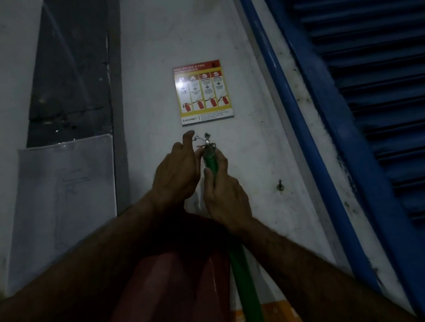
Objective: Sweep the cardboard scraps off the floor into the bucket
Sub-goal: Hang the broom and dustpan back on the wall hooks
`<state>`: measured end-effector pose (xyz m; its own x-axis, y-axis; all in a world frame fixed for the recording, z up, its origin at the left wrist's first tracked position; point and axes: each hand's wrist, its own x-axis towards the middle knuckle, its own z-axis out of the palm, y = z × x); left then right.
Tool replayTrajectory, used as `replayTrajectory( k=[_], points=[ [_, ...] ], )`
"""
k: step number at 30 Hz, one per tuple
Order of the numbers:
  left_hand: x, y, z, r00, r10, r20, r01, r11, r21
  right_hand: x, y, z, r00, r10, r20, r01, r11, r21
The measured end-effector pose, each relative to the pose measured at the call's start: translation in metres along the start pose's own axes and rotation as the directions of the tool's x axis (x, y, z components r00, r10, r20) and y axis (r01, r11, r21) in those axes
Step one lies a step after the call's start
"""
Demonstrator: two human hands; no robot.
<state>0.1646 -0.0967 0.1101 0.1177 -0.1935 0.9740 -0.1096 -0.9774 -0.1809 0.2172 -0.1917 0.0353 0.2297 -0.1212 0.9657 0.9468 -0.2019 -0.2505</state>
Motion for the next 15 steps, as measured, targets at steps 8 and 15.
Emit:
replayTrajectory(
  k=[8, 15],
  points=[
    [-0.003, 0.004, 0.007, 1.000, 0.005, 0.023, -0.006, 0.998, 0.065, 0.005, 0.002, -0.003, 0.998, -0.028, -0.052, 0.018, 0.984, -0.179],
    [0.002, 0.013, 0.012, 0.998, 0.017, 0.059, -0.022, 0.996, 0.086, 0.025, -0.015, -0.009, 0.971, -0.080, -0.225, 0.019, 0.966, -0.258]
  ],
)
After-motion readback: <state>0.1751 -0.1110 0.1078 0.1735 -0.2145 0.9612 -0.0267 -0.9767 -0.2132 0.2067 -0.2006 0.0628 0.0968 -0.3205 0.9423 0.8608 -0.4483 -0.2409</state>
